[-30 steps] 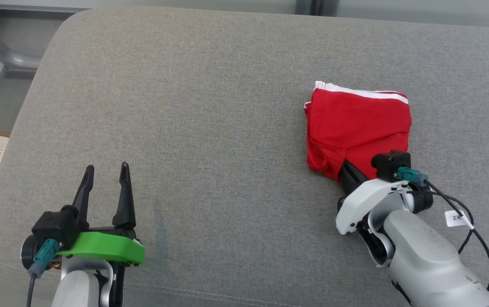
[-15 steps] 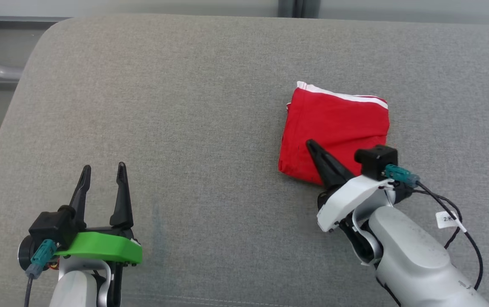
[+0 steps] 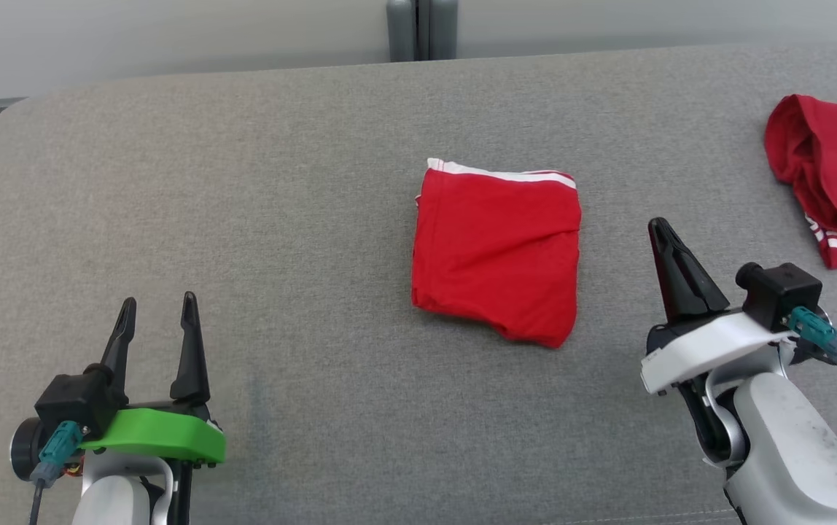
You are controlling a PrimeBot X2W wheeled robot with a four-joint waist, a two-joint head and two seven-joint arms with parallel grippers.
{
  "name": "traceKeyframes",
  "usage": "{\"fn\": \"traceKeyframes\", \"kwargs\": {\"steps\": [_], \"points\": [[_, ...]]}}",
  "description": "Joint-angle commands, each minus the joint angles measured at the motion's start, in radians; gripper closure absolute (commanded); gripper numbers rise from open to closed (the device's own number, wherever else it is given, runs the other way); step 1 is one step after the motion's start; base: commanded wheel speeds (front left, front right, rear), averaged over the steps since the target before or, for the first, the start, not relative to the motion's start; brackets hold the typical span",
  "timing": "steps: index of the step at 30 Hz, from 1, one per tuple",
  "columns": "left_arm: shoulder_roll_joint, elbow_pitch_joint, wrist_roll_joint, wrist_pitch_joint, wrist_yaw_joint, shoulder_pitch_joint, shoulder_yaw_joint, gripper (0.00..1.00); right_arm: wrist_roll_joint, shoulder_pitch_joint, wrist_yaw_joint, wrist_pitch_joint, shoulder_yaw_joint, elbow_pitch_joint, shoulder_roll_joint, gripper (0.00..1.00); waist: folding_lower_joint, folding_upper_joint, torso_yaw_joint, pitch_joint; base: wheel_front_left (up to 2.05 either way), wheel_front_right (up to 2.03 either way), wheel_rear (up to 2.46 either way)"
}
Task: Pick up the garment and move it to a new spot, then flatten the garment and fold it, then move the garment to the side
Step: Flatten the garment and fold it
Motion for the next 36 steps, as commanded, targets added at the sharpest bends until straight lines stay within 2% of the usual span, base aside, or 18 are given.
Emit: {"fn": "traceKeyframes", "kwargs": {"steps": [1,2,3,4,18,36], "points": [[0.007,0.001,0.006,0.000,-0.001,0.013,0.005,0.00,-0.016,0.034,-0.001,-0.003,-0.018,-0.019,0.001,0.77,0.0000,0.0000,-0.040,-0.030,0.00,0.00,0.00],[0.009,0.002,0.007,0.000,-0.001,0.016,0.008,0.00,-0.025,0.048,-0.001,-0.003,-0.029,-0.031,0.002,0.61,0.0000,0.0000,-0.045,-0.033,0.00,0.00,0.00],[0.010,0.003,0.009,0.000,-0.001,0.019,0.011,0.00,-0.035,0.066,-0.001,-0.003,-0.043,-0.046,0.004,0.11,0.0000,0.0000,-0.051,-0.038,0.00,0.00,0.00],[0.011,0.003,0.010,0.000,-0.001,0.021,0.014,0.00,-0.042,0.080,-0.001,-0.003,-0.051,-0.057,0.006,0.00,0.0000,0.0000,-0.055,-0.041,0.00,0.00,0.00],[0.017,0.003,0.034,0.000,-0.001,0.058,0.046,0.00,-0.120,0.242,-0.001,-0.003,-0.143,-0.186,0.047,0.00,0.0000,0.0000,-0.069,-0.084,0.00,0.00,0.00],[0.010,-0.018,0.055,0.000,0.000,0.098,0.068,0.00,-0.148,0.316,-0.001,-0.003,-0.195,-0.219,0.075,0.00,0.0000,0.0000,-0.048,-0.115,0.00,0.00,0.00]]}}
